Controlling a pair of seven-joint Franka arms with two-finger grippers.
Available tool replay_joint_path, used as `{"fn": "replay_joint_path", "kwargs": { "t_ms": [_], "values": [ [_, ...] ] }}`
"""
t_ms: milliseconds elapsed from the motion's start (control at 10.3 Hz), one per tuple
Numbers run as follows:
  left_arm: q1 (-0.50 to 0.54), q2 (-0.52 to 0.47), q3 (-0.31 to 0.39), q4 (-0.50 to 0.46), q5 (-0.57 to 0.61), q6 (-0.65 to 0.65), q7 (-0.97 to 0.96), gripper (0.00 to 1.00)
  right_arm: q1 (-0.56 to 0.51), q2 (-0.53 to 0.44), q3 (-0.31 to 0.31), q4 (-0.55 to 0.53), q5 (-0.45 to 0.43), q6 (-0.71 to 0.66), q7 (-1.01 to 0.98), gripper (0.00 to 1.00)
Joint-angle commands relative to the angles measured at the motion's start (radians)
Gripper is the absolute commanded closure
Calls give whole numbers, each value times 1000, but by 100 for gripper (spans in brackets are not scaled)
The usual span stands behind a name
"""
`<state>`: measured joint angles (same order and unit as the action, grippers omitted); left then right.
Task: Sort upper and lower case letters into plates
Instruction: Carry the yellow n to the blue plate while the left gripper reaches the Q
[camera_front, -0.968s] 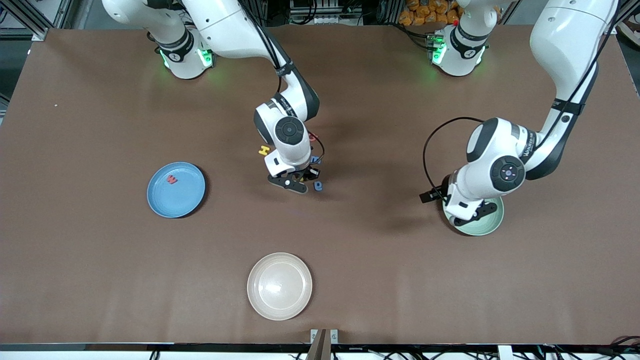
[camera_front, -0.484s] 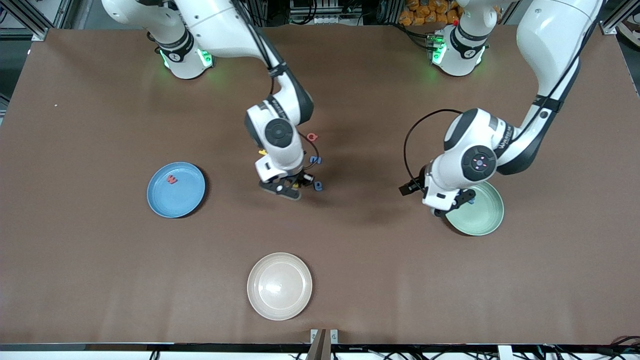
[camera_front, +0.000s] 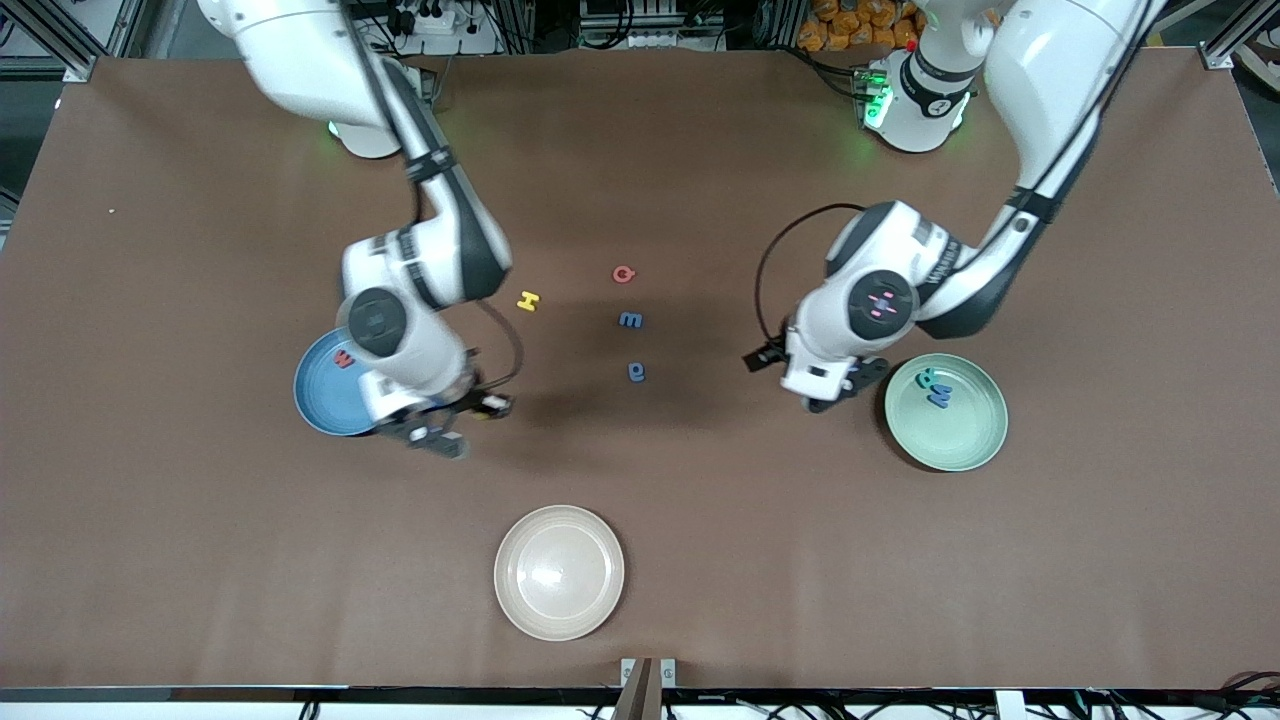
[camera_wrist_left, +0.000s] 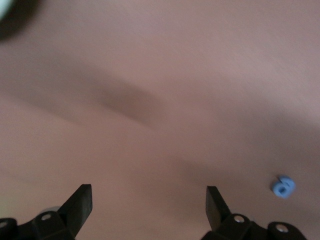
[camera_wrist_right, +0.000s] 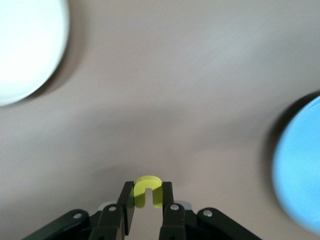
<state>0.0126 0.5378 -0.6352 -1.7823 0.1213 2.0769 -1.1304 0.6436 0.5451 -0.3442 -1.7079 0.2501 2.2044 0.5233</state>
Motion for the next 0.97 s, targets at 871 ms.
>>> {"fn": "replay_joint_path", "kwargs": {
  "t_ms": [871],
  "values": [
    [-425, 129, 77, 86, 46, 94, -435, 0, -217, -8, -119, -79, 0, -35, -416, 100]
  ]
}}
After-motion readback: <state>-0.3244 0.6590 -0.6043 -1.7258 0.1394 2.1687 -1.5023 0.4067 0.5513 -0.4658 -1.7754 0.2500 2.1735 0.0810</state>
